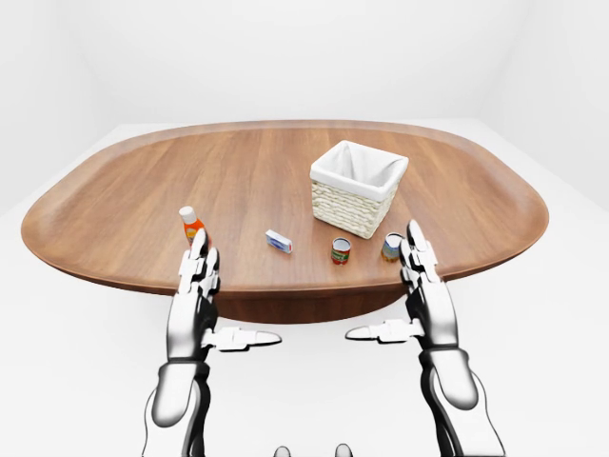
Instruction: Pick up the ketchup, and put it in the basket.
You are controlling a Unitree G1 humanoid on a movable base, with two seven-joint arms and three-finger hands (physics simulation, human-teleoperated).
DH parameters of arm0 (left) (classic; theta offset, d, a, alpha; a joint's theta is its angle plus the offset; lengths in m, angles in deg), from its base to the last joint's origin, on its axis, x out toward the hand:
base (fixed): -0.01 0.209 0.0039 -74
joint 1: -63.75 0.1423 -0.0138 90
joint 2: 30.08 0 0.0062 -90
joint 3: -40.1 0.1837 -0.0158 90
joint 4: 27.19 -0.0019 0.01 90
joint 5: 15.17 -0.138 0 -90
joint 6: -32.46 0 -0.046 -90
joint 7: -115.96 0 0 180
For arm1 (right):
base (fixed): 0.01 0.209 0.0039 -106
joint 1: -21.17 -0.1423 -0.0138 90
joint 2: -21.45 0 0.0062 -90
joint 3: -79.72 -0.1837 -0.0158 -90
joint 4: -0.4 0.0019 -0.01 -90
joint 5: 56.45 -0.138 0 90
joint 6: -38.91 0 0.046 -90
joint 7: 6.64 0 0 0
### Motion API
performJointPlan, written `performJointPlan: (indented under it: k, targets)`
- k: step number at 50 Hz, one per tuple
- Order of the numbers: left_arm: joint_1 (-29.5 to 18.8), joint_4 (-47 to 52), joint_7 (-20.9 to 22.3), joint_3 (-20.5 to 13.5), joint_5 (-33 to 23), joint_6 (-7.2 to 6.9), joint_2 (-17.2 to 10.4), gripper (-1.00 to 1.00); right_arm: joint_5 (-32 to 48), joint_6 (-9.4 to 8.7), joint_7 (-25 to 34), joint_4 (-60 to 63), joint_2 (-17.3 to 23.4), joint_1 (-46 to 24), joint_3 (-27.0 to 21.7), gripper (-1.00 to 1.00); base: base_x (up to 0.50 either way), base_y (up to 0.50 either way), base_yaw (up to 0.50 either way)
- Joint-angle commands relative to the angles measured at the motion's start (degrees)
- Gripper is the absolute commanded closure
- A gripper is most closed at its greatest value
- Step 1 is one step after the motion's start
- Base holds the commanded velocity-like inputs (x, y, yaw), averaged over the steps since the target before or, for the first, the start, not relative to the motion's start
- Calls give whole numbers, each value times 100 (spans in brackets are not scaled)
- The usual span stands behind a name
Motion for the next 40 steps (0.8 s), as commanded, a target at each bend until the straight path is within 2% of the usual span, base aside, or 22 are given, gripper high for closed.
performJointPlan:
  k: [1,25,40]
  targets:
    - [250,549,129,-94,53,0,49,-100,141,0,-116,761,53,340,183,-100,0,0,0]
    - [227,605,199,-177,122,0,77,-100,276,0,-245,716,57,386,135,-100,0,0,0]
    - [201,617,234,-210,161,0,77,-100,287,0,-215,790,69,428,194,-100,8,50,0]
